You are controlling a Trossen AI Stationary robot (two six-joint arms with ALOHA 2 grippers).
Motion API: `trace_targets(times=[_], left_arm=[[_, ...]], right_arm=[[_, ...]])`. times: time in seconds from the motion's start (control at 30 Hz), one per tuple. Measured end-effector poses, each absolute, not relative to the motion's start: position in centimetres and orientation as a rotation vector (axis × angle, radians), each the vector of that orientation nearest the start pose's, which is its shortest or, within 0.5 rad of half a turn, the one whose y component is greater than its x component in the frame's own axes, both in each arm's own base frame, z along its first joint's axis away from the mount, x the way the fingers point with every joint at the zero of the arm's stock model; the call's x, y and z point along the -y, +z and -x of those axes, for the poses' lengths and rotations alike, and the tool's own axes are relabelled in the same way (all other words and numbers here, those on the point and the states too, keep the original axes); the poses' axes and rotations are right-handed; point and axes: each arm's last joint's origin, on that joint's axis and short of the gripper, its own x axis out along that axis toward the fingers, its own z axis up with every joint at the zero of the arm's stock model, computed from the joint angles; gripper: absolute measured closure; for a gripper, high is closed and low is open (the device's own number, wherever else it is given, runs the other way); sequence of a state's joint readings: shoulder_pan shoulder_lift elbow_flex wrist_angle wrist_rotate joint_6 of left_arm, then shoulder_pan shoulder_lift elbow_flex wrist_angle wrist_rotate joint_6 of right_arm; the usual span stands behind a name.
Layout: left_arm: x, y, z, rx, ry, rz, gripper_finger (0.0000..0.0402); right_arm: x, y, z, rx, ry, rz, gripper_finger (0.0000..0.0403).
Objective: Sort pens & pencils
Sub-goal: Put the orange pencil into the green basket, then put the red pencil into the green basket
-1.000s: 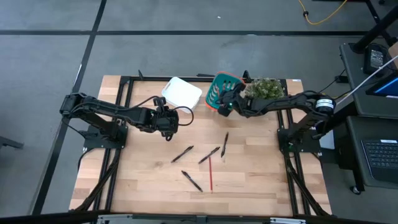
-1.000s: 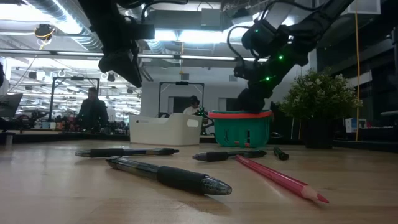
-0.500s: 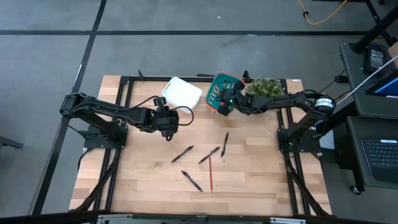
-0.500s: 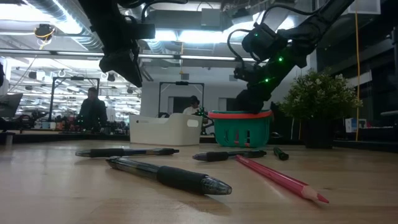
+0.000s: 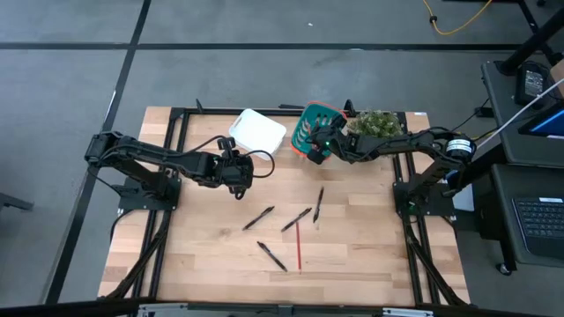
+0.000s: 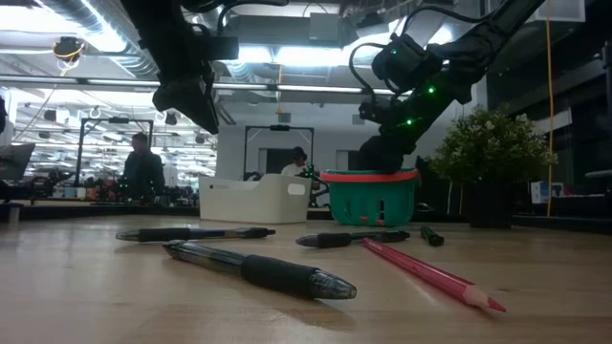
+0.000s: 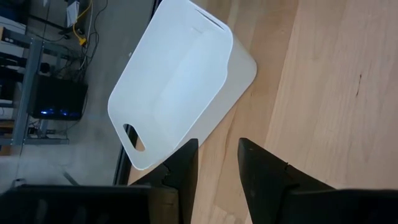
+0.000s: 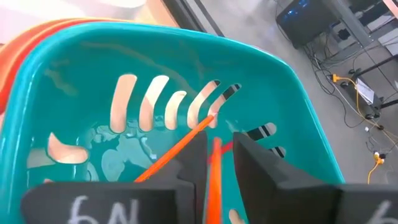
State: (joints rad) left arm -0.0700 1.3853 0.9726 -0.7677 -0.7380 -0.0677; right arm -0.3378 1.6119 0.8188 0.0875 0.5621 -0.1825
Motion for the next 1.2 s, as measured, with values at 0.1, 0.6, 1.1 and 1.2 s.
trace_targets(times=[0.1, 0.6, 1.1, 1.2], left_arm=[[-0.2, 23.7, -25.4, -1.081, 0.623, -0.413, 0.0294], [0.0, 23.7, -25.4, -1.091, 0.612, -0.444, 0.0294], [3.8, 27.0, -20.7, -0.785, 0.477, -0.359, 0.0294], [4.5, 26.9, -19.4, -0.681, 0.429, -0.319, 0.0294]], right_arm=[[11.9, 17.5, -29.3, -0.794, -0.801, 0.227, 0.0311], [10.9, 21.1, -29.2, -0.703, -0.793, 0.226, 0.0298], [3.6, 27.9, -27.0, -0.587, -0.632, 0.003, 0.0298], [1.6, 28.8, -26.6, -0.533, -0.566, -0.015, 0.0298]])
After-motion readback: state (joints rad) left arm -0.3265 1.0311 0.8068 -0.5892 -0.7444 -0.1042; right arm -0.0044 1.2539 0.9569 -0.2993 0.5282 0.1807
